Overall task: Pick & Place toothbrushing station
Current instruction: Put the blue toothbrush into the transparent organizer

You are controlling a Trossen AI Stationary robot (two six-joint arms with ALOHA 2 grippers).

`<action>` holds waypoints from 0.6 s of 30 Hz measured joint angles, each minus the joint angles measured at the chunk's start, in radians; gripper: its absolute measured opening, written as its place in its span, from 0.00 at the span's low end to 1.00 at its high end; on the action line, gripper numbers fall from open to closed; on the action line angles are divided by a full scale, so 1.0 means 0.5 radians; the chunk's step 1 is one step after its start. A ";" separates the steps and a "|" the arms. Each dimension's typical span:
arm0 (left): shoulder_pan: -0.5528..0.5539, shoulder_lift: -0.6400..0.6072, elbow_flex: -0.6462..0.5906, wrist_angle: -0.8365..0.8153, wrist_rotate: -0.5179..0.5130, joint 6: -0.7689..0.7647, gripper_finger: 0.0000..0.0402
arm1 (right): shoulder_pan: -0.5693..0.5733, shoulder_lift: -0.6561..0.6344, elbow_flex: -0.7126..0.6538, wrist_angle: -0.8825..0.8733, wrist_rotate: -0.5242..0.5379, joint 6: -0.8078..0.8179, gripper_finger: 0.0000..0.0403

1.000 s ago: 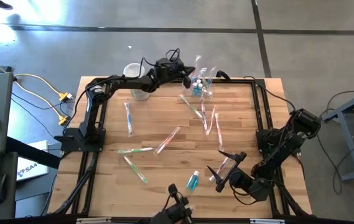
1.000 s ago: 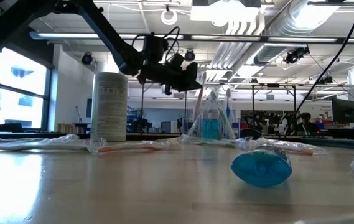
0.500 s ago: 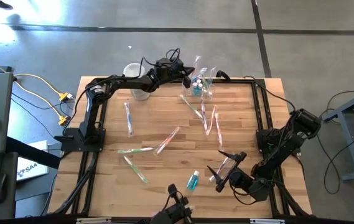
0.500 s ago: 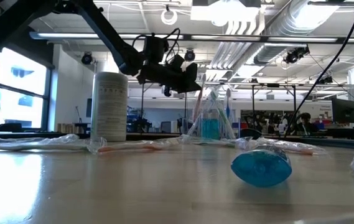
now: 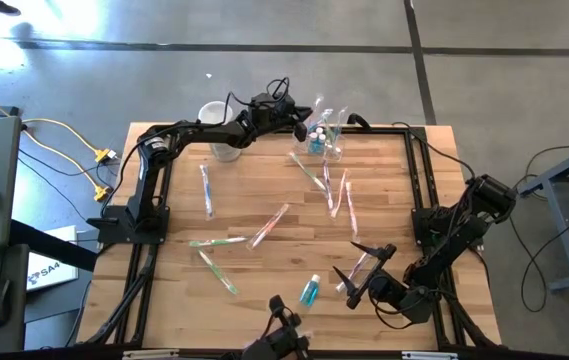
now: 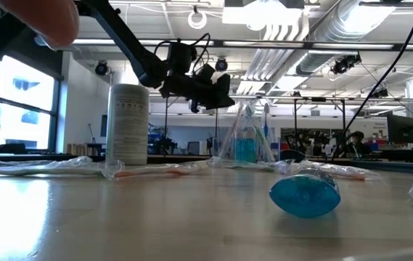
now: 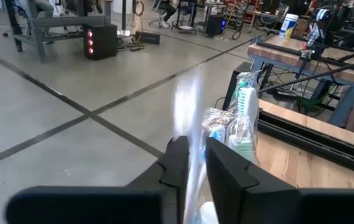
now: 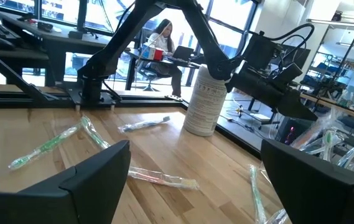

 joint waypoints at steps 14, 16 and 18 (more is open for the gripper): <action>-0.046 -0.088 0.000 -0.056 0.056 0.109 0.34 | -0.001 0.000 0.000 -0.001 0.000 0.002 0.88; -0.080 -0.156 0.000 -0.133 0.069 0.200 0.34 | 0.000 0.000 0.000 -0.001 0.000 0.002 0.88; -0.124 -0.251 0.000 -0.275 0.075 0.282 0.34 | -0.001 0.000 0.000 -0.001 0.001 0.002 0.88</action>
